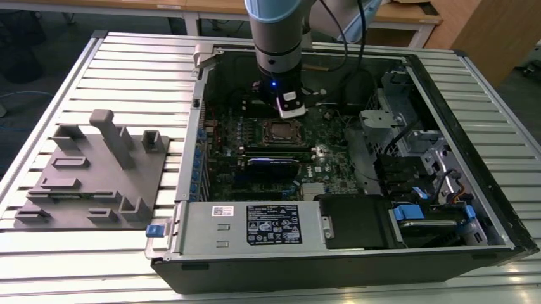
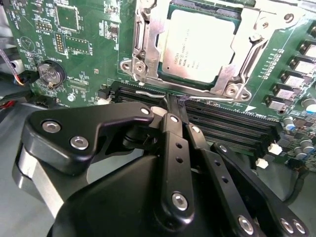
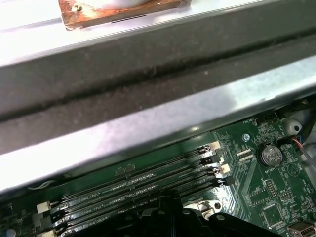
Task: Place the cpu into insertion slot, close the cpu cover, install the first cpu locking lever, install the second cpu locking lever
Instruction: 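Install the first cpu locking lever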
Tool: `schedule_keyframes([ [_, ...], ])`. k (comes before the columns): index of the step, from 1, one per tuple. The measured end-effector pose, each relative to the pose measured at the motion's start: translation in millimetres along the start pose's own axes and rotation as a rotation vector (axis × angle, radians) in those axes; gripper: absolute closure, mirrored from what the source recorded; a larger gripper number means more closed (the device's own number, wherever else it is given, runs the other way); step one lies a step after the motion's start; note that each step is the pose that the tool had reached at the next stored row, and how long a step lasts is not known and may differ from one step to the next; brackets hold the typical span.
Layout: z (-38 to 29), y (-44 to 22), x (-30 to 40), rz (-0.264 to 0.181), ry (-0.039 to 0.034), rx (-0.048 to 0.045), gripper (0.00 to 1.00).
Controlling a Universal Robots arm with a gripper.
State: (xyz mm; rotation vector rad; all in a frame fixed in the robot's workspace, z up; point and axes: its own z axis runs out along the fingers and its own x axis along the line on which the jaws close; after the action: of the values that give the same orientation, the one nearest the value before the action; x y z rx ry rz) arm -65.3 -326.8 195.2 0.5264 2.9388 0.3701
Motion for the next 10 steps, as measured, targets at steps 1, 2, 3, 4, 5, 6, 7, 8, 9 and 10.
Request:
schedule_keyframes([
  [1, 0.1, 0.2, 0.1, 0.002, -0.0005, 0.0, 0.9],
  [2, 0.1, 0.2, 0.1, 0.002, -0.0005, 0.0001, 0.9],
  [3, 0.1, 0.1, 0.1, 0.002, -0.0006, 0.0001, 0.9],
  [4, 0.1, 0.2, 0.1, 0.002, -0.0006, 0.0001, 0.9],
  [5, 0.1, 0.2, 0.2, 0.002, -0.0007, 0.0001, 0.9],
  [6, 0.2, 0.1, 0.2, 0.002, -0.0009, 0.0006, 0.9],
  [7, 0.3, 0.2, 0.2, 0.002, -0.0015, 0.0016, 0.9],
  [8, 0.2, 0.3, 0.2, 0.002, -0.0024, 0.0039, 0.9],
  [9, 0.1, 0.3, 0.2, 0.002, -0.0034, 0.0068, 0.9],
  [10, 0.0, 0.3, 0.2, 0.002, -0.0046, 0.0102, 0.9],
])
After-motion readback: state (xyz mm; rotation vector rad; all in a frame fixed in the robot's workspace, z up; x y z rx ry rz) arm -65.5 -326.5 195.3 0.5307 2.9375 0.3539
